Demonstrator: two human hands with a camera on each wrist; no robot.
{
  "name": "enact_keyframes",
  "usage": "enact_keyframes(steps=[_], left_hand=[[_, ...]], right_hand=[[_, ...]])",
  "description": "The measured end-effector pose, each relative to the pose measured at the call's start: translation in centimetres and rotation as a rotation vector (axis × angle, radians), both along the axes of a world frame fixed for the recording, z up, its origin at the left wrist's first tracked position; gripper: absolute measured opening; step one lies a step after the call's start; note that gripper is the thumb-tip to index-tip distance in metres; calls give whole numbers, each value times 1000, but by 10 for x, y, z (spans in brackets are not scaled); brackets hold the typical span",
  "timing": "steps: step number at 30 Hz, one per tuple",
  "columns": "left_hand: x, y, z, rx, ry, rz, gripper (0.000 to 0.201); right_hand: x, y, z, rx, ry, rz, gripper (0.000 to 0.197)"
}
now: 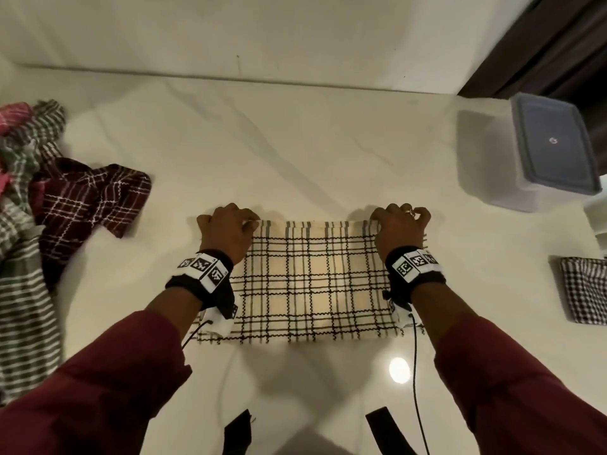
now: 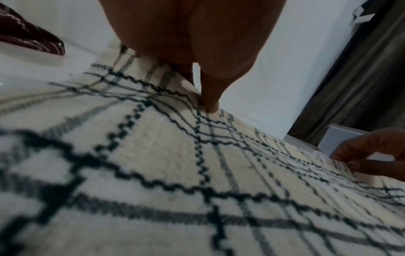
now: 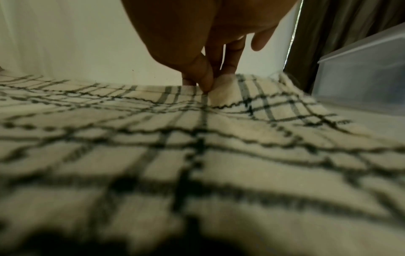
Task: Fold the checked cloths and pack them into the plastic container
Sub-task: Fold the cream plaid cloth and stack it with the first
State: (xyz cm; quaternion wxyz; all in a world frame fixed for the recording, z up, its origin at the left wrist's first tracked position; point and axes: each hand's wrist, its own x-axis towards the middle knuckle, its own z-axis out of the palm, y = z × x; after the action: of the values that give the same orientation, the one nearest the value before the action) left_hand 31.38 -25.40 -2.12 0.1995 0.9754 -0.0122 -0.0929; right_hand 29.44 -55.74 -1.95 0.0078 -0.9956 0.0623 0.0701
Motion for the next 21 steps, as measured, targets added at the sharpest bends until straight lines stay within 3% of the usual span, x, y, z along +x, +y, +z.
enact_keyframes(steps=[2,4,7,9,11,15,21], left_hand=[[0,0,-3,38,-38,-9,27],[-10,2,1,39,-82,-57,50],[-35,6,11,3,32,-301,99],[-51,13,9,143,213,-482,140],[-61,22,-2,296,356,-580,164],[-61,32,-10,384,420,-616,173],[-60,30,0,336,386,-635,174]], right_hand=[[-2,7,-4,38,-10,-41,54],[-14,23,-1,94,-16,-41,61],[-45,74,9,234,188,246,109],[-61,111,4,271,354,483,142],[-67,134,-12,213,422,637,161],[-62,128,-23,193,434,659,166],[-72,25,-8,180,418,372,156]])
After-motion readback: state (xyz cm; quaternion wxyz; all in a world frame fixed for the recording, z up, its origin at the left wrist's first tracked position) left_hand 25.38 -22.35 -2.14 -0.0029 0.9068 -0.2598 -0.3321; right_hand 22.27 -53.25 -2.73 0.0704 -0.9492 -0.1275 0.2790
